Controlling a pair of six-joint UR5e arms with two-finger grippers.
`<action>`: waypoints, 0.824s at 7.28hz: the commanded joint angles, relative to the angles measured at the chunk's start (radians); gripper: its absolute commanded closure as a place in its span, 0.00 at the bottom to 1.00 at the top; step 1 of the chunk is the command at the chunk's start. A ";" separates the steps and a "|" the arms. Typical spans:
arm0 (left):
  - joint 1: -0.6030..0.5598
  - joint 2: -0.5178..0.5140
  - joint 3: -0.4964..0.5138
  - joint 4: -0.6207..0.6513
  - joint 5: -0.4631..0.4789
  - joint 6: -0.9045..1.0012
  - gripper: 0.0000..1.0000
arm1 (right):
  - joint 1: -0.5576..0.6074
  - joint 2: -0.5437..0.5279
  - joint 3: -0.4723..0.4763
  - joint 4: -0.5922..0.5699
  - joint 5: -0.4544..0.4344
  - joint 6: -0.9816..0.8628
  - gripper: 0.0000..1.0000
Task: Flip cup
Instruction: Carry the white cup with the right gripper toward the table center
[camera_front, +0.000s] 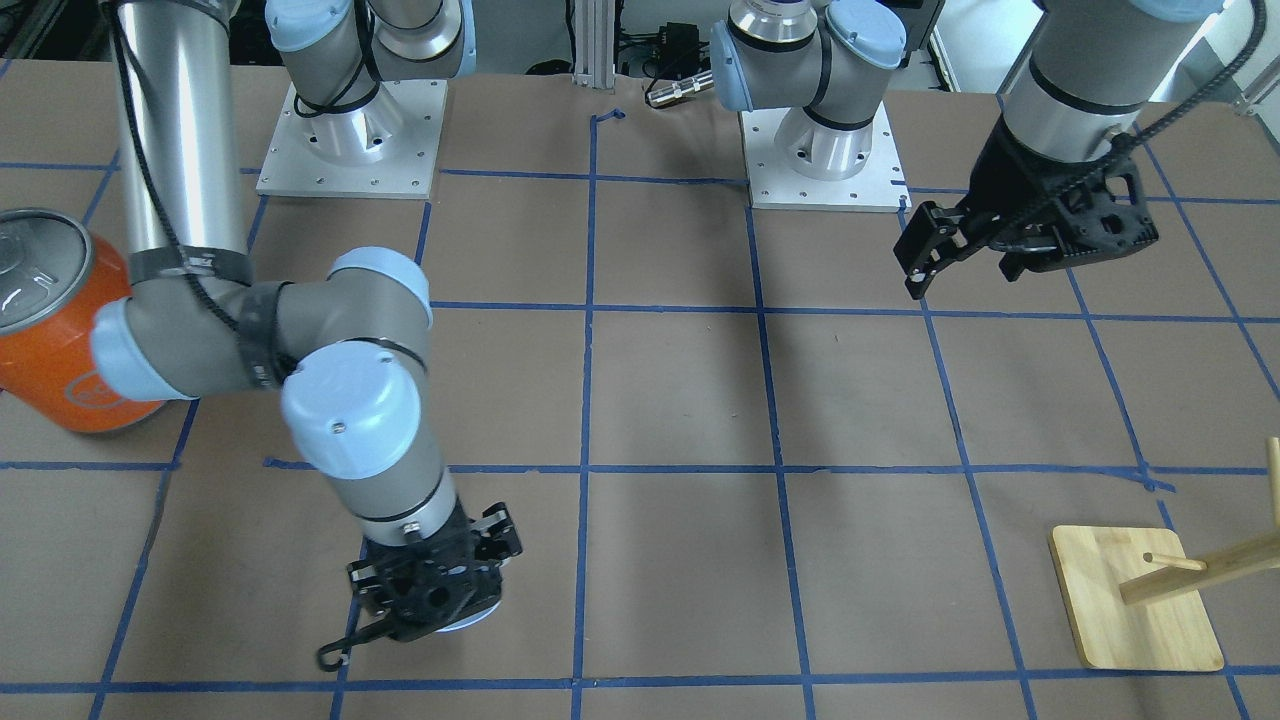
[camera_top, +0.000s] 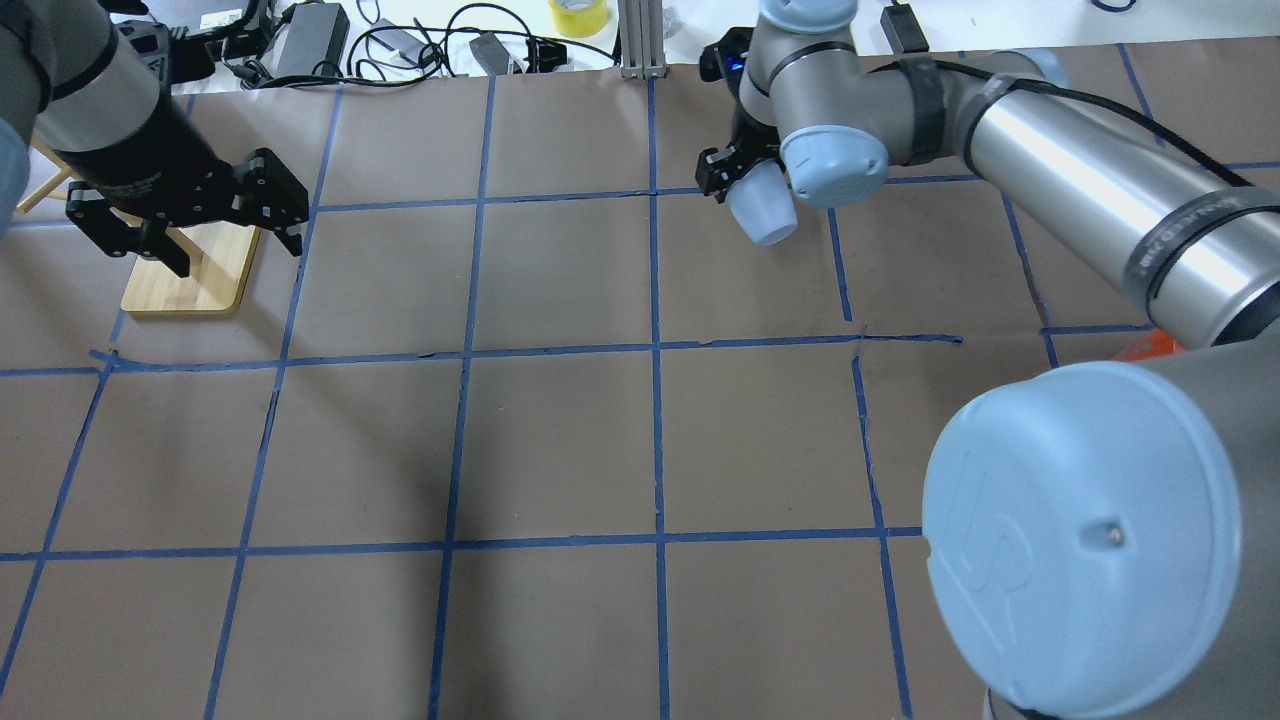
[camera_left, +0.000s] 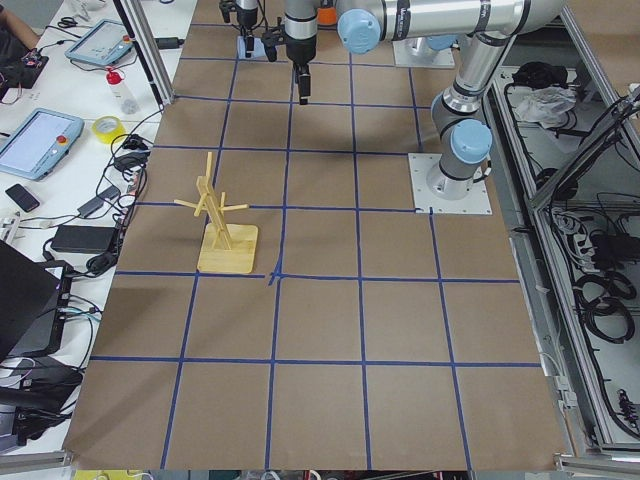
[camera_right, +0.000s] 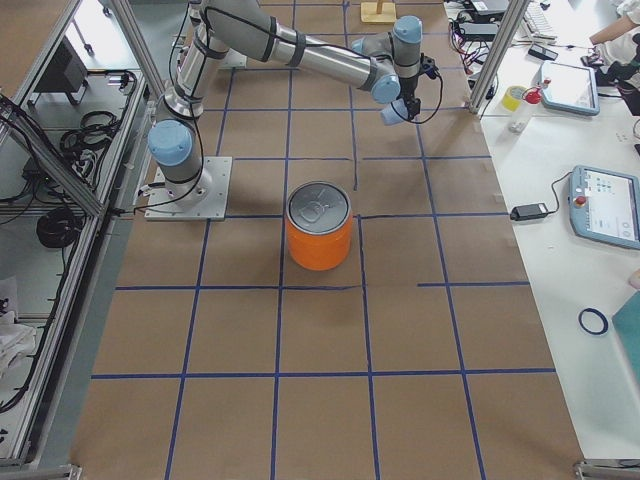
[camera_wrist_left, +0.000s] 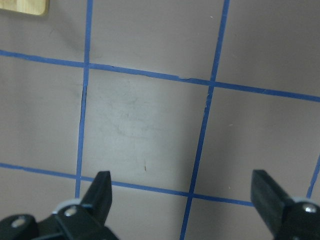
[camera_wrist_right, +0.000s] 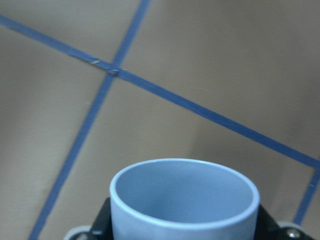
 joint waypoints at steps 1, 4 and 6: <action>0.056 0.011 0.001 -0.011 0.007 0.069 0.00 | 0.134 0.004 0.001 -0.002 0.003 -0.149 1.00; 0.055 0.008 -0.011 -0.013 0.001 0.075 0.00 | 0.237 0.019 0.018 0.003 -0.002 -0.352 1.00; 0.050 0.003 -0.013 -0.015 0.004 0.063 0.00 | 0.276 0.051 0.021 -0.073 0.000 -0.601 1.00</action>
